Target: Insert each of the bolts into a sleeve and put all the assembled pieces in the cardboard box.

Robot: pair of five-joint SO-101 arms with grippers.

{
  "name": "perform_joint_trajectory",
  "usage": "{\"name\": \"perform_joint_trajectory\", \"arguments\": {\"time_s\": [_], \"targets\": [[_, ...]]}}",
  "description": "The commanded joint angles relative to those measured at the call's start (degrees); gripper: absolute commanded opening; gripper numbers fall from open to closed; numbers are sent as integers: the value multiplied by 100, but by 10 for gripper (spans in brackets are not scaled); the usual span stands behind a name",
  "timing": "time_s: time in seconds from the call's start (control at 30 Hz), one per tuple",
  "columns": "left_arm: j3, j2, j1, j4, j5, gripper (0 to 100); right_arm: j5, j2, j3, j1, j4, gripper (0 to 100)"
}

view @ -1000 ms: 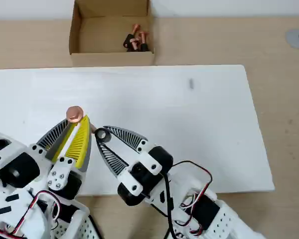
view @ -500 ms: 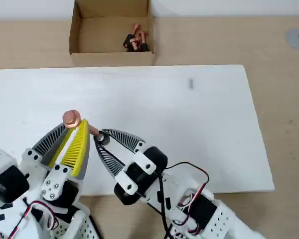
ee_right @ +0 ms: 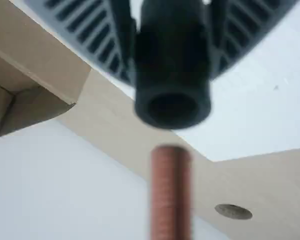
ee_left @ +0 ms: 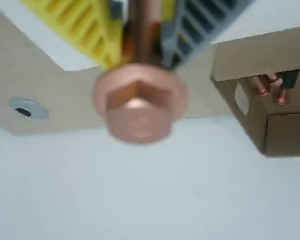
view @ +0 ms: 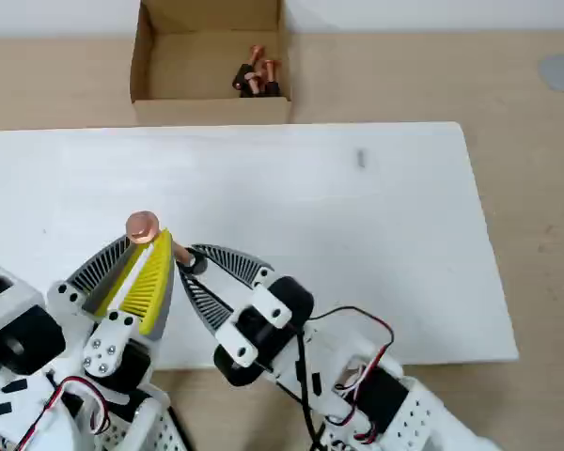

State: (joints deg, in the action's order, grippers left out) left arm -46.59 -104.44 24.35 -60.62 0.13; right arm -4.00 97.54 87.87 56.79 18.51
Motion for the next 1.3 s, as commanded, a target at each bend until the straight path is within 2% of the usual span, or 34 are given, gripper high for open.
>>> {"name": "perform_joint_trajectory", "arguments": {"time_s": [0.0, 1.27], "targets": [[264, 13, 62, -18, 35, 5, 62, 57, -22, 31, -132, 9], [-360, 13, 53, -44, 53, 5, 62, 57, -31, 22, -132, 9]]}}
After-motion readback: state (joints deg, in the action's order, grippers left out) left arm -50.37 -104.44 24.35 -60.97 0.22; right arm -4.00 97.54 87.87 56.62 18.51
